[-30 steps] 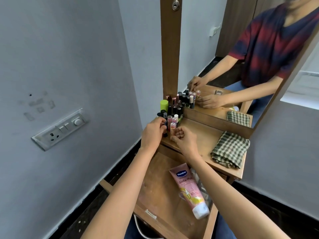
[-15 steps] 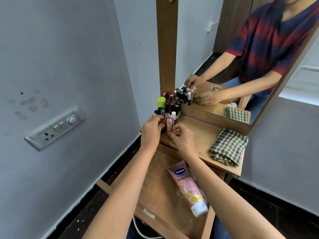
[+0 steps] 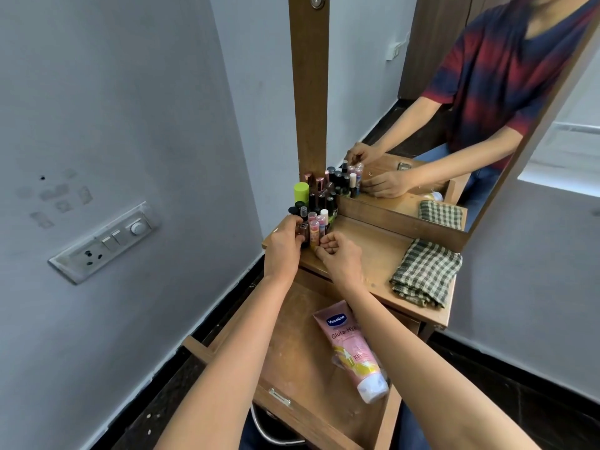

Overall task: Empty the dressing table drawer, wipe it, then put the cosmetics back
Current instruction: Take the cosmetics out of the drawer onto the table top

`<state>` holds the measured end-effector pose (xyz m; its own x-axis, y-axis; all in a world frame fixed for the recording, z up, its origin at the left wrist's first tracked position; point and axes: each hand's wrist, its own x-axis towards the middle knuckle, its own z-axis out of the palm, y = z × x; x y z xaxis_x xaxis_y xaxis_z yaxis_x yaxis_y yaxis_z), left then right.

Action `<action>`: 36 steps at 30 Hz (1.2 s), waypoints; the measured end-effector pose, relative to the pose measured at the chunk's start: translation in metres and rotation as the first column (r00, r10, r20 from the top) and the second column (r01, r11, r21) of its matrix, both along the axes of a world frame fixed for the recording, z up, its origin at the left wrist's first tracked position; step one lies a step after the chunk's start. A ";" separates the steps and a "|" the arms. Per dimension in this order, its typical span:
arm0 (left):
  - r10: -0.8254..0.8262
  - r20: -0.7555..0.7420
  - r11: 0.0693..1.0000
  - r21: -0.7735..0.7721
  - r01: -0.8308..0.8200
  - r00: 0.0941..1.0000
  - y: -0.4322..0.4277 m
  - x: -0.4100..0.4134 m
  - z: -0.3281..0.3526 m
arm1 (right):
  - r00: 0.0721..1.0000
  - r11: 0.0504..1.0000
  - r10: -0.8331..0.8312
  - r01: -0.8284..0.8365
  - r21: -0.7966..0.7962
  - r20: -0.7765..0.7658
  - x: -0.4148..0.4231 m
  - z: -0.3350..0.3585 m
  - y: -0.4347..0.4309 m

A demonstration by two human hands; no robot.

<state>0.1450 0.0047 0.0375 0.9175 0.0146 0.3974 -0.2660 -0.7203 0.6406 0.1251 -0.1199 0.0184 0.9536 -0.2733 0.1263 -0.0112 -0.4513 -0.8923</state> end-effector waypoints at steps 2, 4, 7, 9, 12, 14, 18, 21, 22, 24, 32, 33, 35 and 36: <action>0.014 -0.009 1.000 -0.002 -0.014 1.000 0.002 -0.003 0.000 | 1.000 0.999 0.008 -0.008 0.039 0.003 -0.002 0.002 -0.002; 0.030 -0.008 1.000 -0.008 -0.031 1.000 0.004 -0.009 0.001 | 0.999 0.994 0.045 -0.047 0.103 0.013 -0.007 0.003 -0.006; 0.050 -0.007 0.998 -0.022 -0.050 0.999 0.009 -0.022 0.001 | 0.991 0.961 0.135 -0.135 0.243 0.014 -0.019 0.006 -0.018; 0.055 -0.018 0.998 -0.012 -0.055 0.998 0.012 -0.036 -0.002 | 0.976 0.941 0.218 -0.205 0.270 -0.017 -0.033 0.010 -0.026; 0.047 -0.051 0.999 0.004 -0.047 0.998 0.016 -0.062 -0.014 | 0.954 0.956 0.277 -0.261 0.136 -0.116 -0.061 0.014 -0.036; 0.035 -0.088 0.999 0.010 -0.034 0.996 0.016 -0.081 -0.024 | 0.955 0.960 0.258 -0.271 -0.069 -0.149 -0.081 0.010 -0.039; -0.004 -0.194 1.000 0.006 0.006 0.981 0.012 -0.113 -0.042 | 0.908 0.804 0.151 -0.343 -0.486 -0.391 -0.113 -0.011 -0.041; -0.025 -0.262 0.999 -0.030 0.017 0.965 0.009 -0.128 -0.050 | 0.832 0.661 0.021 -0.427 -0.617 -0.554 -0.125 -0.036 -0.039; -0.022 -0.274 1.000 -0.027 0.015 0.961 0.008 -0.133 -0.052 | 0.816 0.683 0.015 -0.430 -0.590 -0.578 -0.128 -0.040 -0.038; -0.007 -0.287 1.000 -0.025 -0.001 0.958 0.007 -0.142 -0.053 | 0.792 0.770 0.041 -0.414 -0.486 -0.609 -0.133 -0.043 -0.035; 0.034 -0.329 0.995 -0.074 -0.062 0.944 0.009 -0.151 -0.054 | 0.806 0.852 0.050 -0.342 -0.396 -0.589 -0.145 -0.029 -0.034; 0.046 -0.337 0.994 -0.076 -0.076 0.940 0.009 -0.151 -0.053 | 0.811 0.877 0.068 -0.326 -0.353 -0.581 -0.146 -0.026 -0.035; 0.074 -0.340 0.991 -0.077 -0.106 0.938 0.009 -0.150 -0.053 | 0.833 0.922 0.108 -0.287 -0.258 -0.542 -0.146 -0.014 -0.037; 0.076 -0.338 0.990 -0.084 -0.111 0.938 0.009 -0.149 -0.053 | 0.847 0.933 0.130 -0.280 -0.224 -0.515 -0.146 -0.005 -0.038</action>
<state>-0.0036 0.0139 -0.0159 0.9896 0.1307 0.0607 0.0409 -0.6589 0.7511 -0.0205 -0.1582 0.0133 0.9414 -0.0888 -0.3255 -0.2862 -0.7210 -0.6311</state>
